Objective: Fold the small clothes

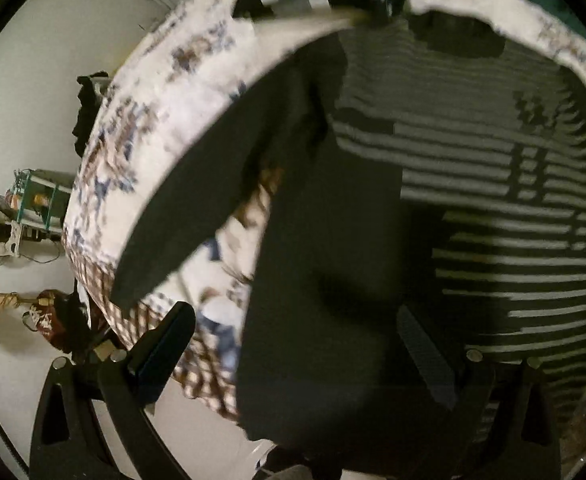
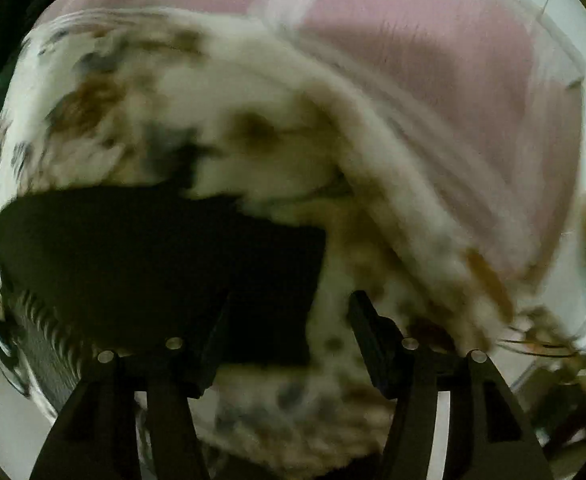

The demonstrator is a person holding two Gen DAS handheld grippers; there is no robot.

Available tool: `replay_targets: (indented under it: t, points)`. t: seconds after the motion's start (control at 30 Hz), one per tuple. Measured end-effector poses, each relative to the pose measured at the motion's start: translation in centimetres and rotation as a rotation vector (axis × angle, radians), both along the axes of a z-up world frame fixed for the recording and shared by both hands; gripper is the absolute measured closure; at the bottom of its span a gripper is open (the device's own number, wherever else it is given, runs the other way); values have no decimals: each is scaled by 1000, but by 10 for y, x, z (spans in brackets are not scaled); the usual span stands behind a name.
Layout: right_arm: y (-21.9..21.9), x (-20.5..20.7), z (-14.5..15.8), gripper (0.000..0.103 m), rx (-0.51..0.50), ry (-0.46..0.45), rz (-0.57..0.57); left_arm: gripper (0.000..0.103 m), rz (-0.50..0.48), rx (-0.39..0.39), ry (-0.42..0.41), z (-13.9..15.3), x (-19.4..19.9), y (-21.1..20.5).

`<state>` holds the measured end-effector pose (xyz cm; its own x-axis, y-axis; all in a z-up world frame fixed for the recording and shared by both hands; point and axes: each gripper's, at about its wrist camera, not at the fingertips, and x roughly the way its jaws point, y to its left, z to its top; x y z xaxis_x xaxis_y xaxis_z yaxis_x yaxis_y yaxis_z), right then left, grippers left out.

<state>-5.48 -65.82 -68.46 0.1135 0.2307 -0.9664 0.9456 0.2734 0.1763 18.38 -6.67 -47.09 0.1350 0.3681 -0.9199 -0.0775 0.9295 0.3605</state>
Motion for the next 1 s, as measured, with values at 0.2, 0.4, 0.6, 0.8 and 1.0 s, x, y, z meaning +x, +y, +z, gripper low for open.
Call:
replay_targets:
  t: [0.2,0.4,0.6,0.8,1.0]
  points:
    - [23,18,7,98,-56,-136,85,0,-53,7,38,-43,6,-31]
    - [-1,21,70,97,-191,-221,112,0,-85,-29,14,-46,15,-50]
    - [-85,37,132,97,-342,-202,74,0,-133,-73,-14,-39,21,-68]
    - [-114,76,146,97,-349,-212,121,0,-127,-106,-14,-42,24,-67]
    - [-71,111,159,97,-254,-279,193,0,-108,-118,-8,-44,16,-52]
